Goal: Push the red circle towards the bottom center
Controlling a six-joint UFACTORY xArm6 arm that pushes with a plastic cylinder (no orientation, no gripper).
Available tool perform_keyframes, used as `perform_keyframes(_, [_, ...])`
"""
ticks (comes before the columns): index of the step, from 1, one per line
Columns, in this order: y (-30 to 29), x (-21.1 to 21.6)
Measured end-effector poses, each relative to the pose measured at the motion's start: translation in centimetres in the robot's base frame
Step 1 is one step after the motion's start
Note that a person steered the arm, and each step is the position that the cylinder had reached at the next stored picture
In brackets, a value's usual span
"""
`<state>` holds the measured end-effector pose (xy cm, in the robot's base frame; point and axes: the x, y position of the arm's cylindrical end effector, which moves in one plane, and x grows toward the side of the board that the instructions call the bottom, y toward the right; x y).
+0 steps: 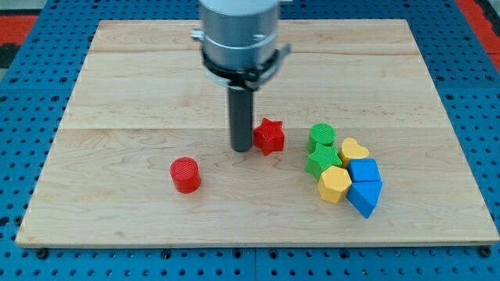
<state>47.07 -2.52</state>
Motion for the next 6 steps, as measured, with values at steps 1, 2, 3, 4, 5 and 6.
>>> perform_keyframes(1, [2.8, -0.4])
perform_keyframes(2, [1.7, 0.7])
perform_keyframes(3, [-10.7, 0.2])
perform_keyframes(4, [-13.8, 2.7])
perform_keyframes(5, [-6.9, 5.7])
perform_keyframes(6, [-6.7, 6.2])
